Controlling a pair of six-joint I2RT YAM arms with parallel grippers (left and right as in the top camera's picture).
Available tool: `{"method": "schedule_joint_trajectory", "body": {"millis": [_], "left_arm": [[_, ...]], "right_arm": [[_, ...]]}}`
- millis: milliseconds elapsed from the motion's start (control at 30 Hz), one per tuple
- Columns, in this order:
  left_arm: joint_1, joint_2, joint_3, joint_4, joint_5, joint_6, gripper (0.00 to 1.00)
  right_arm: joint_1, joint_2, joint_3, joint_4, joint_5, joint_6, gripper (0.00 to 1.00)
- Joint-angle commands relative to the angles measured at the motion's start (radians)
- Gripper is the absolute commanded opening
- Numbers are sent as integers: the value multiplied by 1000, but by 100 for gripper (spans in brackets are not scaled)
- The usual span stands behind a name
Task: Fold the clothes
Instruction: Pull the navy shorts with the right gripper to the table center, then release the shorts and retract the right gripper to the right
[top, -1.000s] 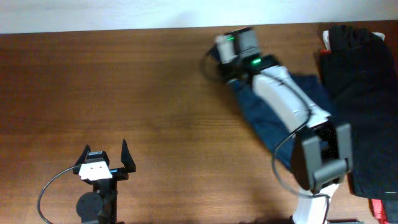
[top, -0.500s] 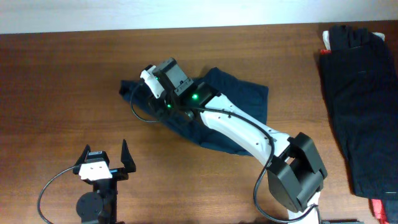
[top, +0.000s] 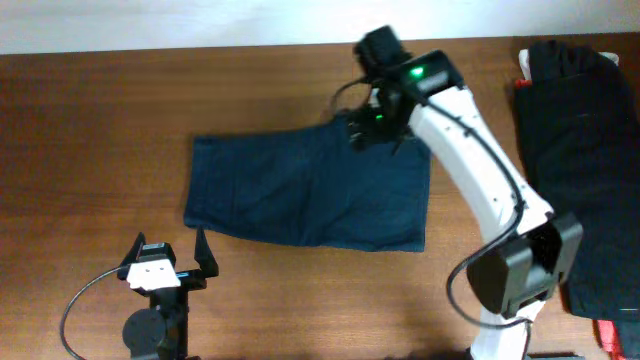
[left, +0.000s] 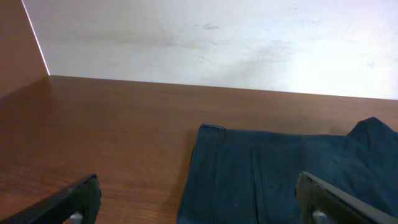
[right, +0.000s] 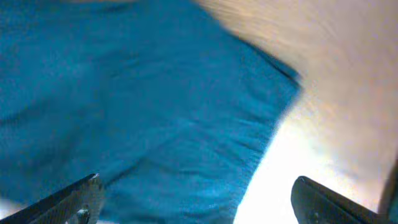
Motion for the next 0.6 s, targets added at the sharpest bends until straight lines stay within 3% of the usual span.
{"method": "schedule_joint_trajectory", "body": {"millis": [0,100,167,200,467,567], "left_arm": [[0,-5,-8,0,1,-6,99],[0,-5,-8,0,1,-6,99],[0,-5,-8,0,1,-6,99],[0,-5,-8,0,1,-6,99],[0,-5,-8,0,1,-6,99],[0,-5,-8,0,1,-6,99]], "right_arm": [[-145,-1,-118,23,-3,124,99],[-227,-1,-275,130,-192,-2,99],[-246,-1,-406,231,-209,-14,98],[-248,-1,-459,286,-213,-14,88],[-250,0,-653,430,-217,-11,83],[-249,0,-681,470,-220,14,70]]}}
